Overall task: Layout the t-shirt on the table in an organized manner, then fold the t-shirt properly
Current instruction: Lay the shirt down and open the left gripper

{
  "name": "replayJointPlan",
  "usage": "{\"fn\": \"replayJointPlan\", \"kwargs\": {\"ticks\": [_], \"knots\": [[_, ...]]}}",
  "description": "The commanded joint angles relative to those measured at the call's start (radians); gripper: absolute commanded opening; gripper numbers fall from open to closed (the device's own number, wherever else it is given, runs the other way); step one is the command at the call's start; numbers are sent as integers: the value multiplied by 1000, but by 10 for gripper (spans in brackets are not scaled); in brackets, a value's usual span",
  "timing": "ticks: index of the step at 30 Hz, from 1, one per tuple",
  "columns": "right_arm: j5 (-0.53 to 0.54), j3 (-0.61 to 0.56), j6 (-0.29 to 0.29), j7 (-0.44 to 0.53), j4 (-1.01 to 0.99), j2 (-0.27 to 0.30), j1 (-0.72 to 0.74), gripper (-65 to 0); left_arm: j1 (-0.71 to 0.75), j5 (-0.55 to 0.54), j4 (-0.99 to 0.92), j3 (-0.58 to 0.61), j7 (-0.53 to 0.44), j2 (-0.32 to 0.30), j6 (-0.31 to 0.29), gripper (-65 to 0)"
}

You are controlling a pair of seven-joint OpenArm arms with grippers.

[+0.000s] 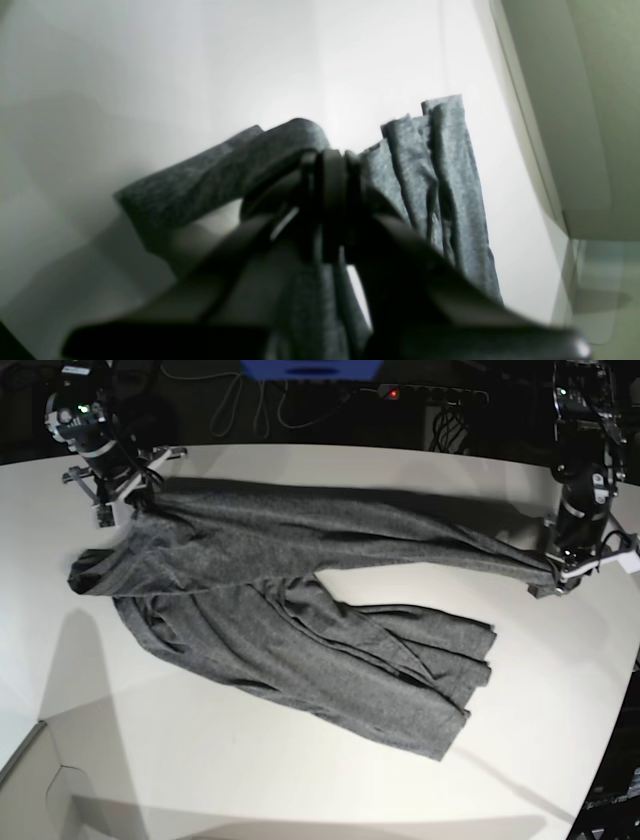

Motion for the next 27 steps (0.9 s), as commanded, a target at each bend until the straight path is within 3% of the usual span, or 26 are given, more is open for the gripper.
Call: {"fn": "replayJointPlan", "kwargs": {"ticks": [1, 3, 6, 11, 19, 27], "knots": [[11, 5, -3, 21, 15, 9, -1, -650, -6, -37, 16, -8, -7, -18, 6, -641], [11, 7, -3, 19, 15, 9, 2, -650, -12, -37, 20, -6, -7, -18, 6, -640], [11, 4, -6, 19, 18, 7, 2, -590, -49, -66, 19, 4, 15, -20, 6, -636], [13, 4, -6, 22, 20, 6, 15, -502, -86, -226, -20, 1, 95, -33, 6, -543], [13, 4, -4, 22, 29, 14, 18, -499, 22, -239, -15, -25, 92, -12, 7, -340], [13, 1, -3, 22, 29, 15, 24, -499, 45, -216, 89, -128, 92, 60, 7, -331]]}}
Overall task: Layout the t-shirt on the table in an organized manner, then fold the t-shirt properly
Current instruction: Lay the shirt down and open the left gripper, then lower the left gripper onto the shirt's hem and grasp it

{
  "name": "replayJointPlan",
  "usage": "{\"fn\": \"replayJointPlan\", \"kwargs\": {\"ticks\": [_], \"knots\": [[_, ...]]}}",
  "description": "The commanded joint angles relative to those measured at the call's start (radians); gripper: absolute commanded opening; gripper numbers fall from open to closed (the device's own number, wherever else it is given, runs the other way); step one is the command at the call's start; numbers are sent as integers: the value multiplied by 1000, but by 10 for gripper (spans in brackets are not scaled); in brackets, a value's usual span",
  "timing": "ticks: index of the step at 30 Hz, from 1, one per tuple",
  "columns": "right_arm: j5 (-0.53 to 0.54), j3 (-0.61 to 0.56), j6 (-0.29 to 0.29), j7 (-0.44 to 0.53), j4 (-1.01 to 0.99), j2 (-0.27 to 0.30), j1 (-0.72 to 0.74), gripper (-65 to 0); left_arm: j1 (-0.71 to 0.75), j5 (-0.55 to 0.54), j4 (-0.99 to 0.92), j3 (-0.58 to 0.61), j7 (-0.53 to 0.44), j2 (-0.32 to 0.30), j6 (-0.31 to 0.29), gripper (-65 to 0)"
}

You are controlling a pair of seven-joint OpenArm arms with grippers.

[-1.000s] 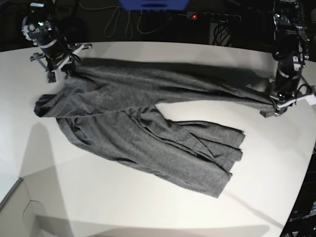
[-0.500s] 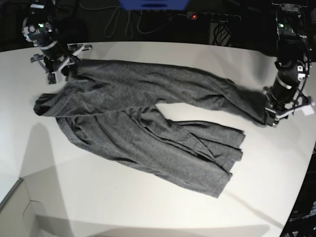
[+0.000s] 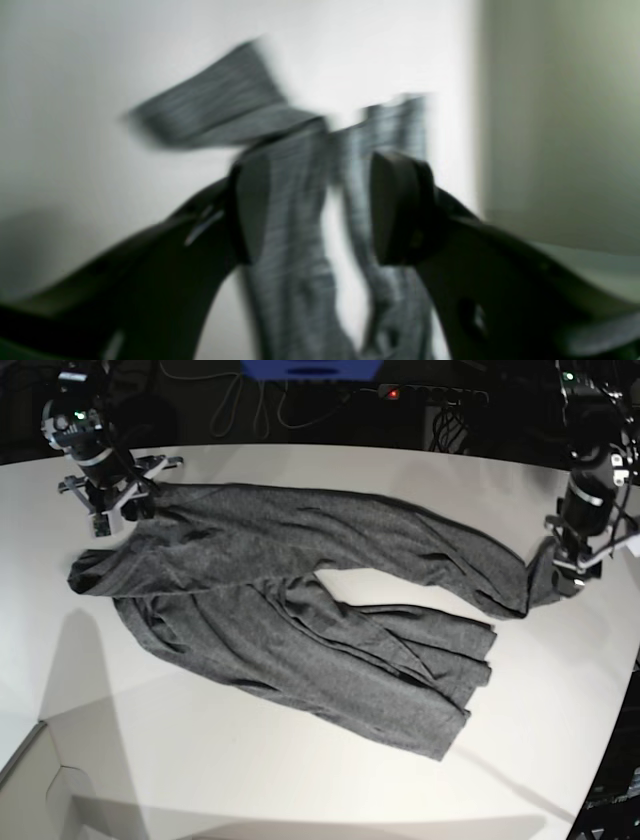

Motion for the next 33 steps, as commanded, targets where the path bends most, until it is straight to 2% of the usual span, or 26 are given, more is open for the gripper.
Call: {"fn": "replayJointPlan", "kwargs": {"ticks": [1, 5, 7, 12, 16, 22, 25, 30, 33], "knots": [[9, 2, -3, 22, 19, 6, 1, -499, -26, -30, 17, -1, 14, -1, 28, -331], [7, 2, -3, 22, 18, 6, 1, -499, -165, 117, -49, 103, -10, 23, 28, -331], [7, 2, -3, 19, 18, 6, 1, -499, -240, 152, -115, 175, -38, 36, 28, -330], [7, 2, -3, 19, 18, 25, -2, -499, -460, 163, -342, 376, -47, 82, 28, -332], [7, 8, -3, 18, 18, 23, -5, -499, -598, 163, -551, 480, -49, 126, 29, -334], [7, 5, -4, 18, 18, 19, -6, -499, -754, 168, -713, 560, -50, 149, 37, -335], [7, 6, -4, 18, 18, 8, -8, -499, -785, 248, -730, 571, -50, 155, 37, -350], [7, 9, -4, 18, 18, 2, -5, -499, -788, 377, -735, 566, -50, 201, 37, -381], [6, 9, -4, 18, 16, 2, -2, -499, -785, 396, -740, 569, -50, 203, 37, -380]]}}
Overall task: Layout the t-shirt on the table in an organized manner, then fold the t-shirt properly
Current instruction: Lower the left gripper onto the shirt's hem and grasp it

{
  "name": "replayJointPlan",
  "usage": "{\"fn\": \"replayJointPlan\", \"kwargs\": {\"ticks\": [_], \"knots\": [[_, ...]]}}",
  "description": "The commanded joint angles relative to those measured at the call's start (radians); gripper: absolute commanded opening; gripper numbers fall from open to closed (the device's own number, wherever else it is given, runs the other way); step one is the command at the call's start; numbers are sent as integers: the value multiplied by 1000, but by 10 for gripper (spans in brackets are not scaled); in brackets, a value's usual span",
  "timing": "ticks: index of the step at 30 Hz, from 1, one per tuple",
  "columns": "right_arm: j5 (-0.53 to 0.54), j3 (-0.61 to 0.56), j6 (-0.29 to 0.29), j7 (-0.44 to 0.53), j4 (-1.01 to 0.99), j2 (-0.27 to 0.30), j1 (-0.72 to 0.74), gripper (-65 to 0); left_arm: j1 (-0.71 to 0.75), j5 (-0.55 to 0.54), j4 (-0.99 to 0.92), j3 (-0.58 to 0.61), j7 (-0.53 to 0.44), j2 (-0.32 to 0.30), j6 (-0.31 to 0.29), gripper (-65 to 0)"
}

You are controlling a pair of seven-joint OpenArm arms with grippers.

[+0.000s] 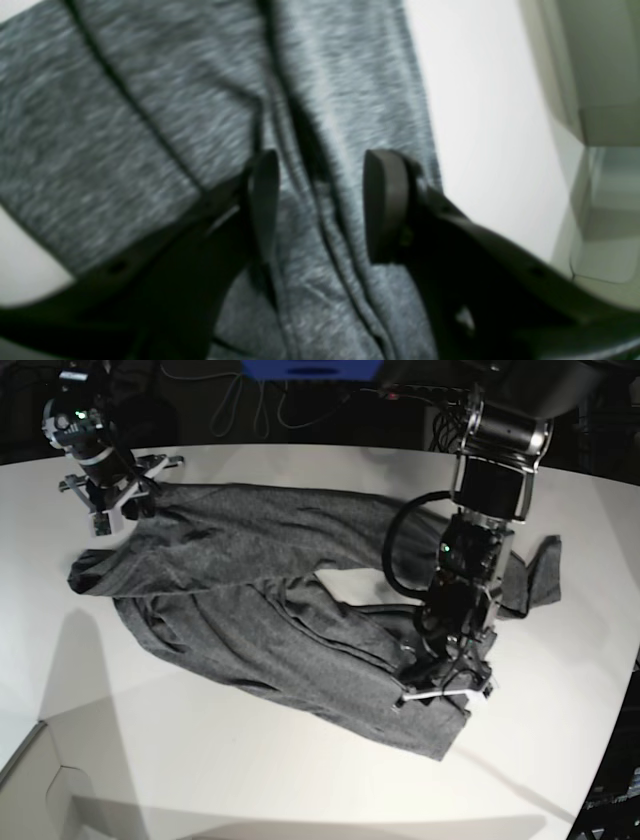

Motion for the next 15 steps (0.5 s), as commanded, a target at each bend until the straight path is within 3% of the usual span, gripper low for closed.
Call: {"fn": "replayJointPlan", "kwargs": {"ticks": [1, 15], "knots": [[10, 4, -4, 19, 17, 7, 3, -499, -28, 9, 7, -4, -11, -5, -5, -380], [10, -1, -4, 19, 17, 10, 4, -499, -36, 9, -82, -7, -13, -6, -3, -383]]}}
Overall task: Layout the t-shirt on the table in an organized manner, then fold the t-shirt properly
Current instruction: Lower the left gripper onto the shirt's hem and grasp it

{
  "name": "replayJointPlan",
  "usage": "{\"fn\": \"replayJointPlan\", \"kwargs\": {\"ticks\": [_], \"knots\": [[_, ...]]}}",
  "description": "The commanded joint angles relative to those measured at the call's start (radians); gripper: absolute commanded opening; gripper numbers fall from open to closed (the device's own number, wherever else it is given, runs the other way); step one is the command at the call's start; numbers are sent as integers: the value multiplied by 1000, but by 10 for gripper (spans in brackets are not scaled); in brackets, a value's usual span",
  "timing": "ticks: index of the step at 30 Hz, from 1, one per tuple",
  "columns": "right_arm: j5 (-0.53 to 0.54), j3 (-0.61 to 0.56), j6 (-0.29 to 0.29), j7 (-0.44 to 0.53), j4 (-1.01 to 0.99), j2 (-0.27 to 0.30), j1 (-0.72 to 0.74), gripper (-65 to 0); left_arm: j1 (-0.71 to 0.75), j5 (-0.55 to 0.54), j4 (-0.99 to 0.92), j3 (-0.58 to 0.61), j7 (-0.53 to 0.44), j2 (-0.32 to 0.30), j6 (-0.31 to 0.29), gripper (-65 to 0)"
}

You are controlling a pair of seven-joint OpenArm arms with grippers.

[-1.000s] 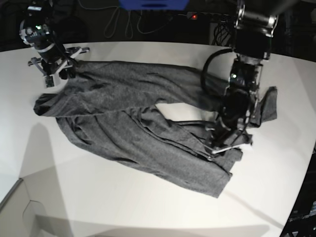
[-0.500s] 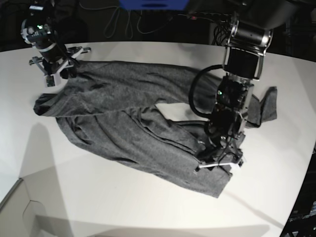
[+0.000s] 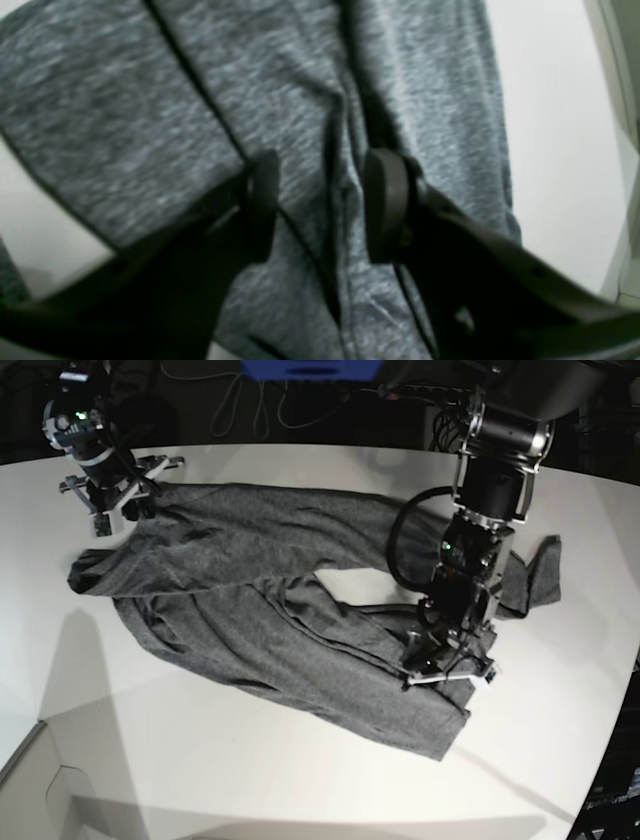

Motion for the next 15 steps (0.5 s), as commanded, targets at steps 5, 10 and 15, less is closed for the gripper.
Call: {"fn": "replayJointPlan", "kwargs": {"ticks": [5, 10, 15], "knots": [[10, 3, -4, 18, 17, 9, 1, -499, -35, 6, 15, 1, -8, -3, -6, -385], [10, 3, -4, 18, 17, 9, 1, -499, -55, 6, -45, 2, -8, 0, -10, -392], [10, 1, -4, 18, 17, 9, 1, -499, -70, 6, -68, 2, -8, 14, -13, -467]]}}
